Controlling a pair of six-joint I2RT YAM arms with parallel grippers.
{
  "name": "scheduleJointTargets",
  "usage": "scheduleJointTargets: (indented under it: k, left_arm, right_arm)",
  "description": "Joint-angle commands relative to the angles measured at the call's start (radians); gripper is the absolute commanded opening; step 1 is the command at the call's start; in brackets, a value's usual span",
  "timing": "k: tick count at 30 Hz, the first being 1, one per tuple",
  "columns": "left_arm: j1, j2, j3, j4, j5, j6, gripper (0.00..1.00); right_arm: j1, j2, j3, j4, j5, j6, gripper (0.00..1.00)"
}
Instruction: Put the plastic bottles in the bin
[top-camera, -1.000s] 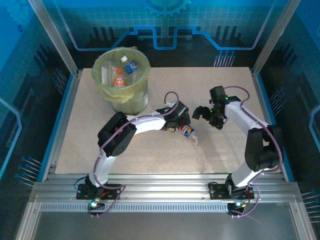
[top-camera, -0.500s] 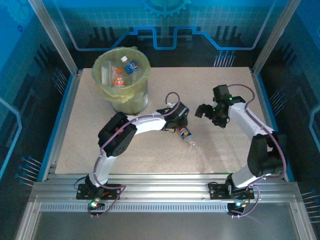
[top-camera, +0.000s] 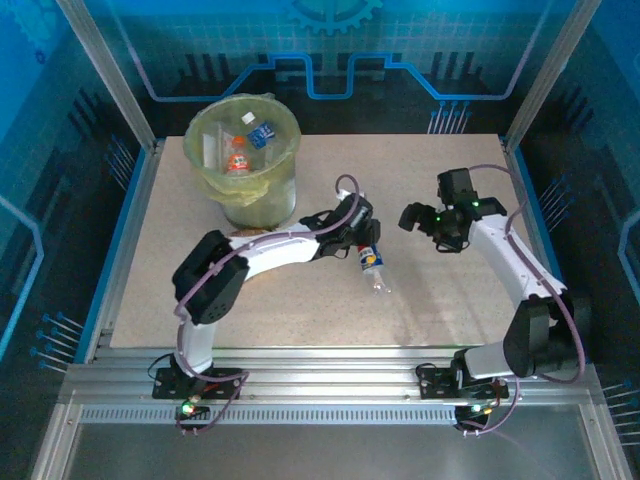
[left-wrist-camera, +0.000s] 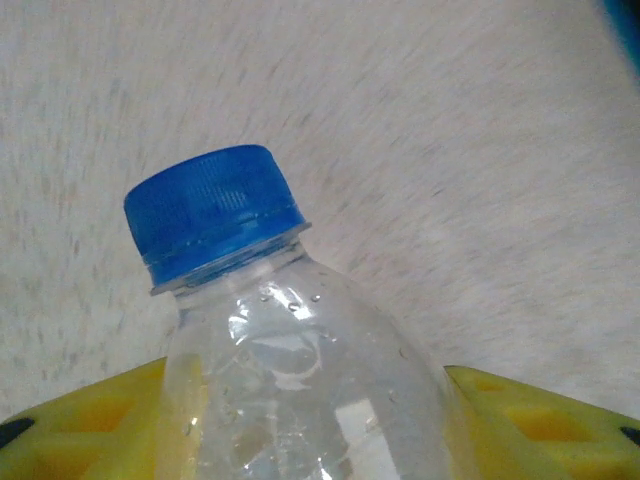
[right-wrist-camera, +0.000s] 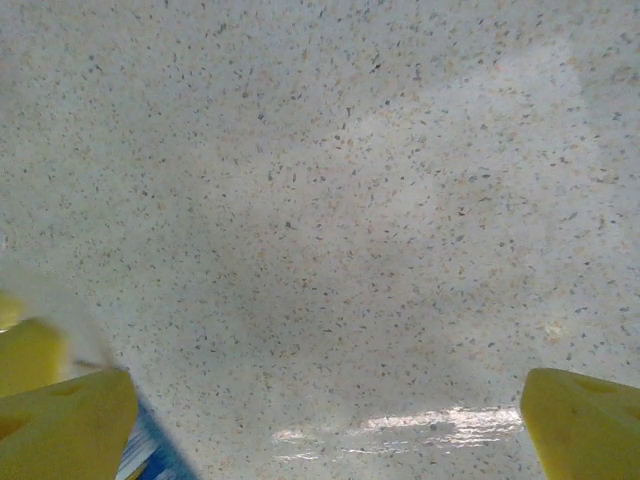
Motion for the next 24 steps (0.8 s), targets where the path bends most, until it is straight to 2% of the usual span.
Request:
scheduleJointTargets:
  k: [1, 10, 15, 20, 24]
  left_arm:
    - [-0.01, -0.125, -0.028, 0.12, -0.003, 0.143, 0.31]
    - [-0.01, -0.398, -0.107, 0.268, -0.036, 0.379, 0.3]
    - [0.005, -0.489, -0.108, 0.349, -0.08, 0.537, 0.3]
    - [0.085, -0.52, -0.073, 0.376, -0.093, 0.599, 0.3]
    - [0.185, -0.524, -0.049, 0.409, -0.092, 0.603, 0.29]
  right_arm:
    - [-0.012, -0.057, -0.025, 0.003, 0.035, 0.012, 1.0]
    - [-0.017, -0.219, -0.075, 0.067, 0.09, -0.029, 1.0]
    - [-0.017, -0.314, -0.105, 0.111, 0.125, -0.043, 1.0]
    - [-0.017, -0.359, -0.12, 0.131, 0.131, -0.048, 1.0]
    - [-0.017, -0.36, -0.125, 0.141, 0.129, -0.039, 1.0]
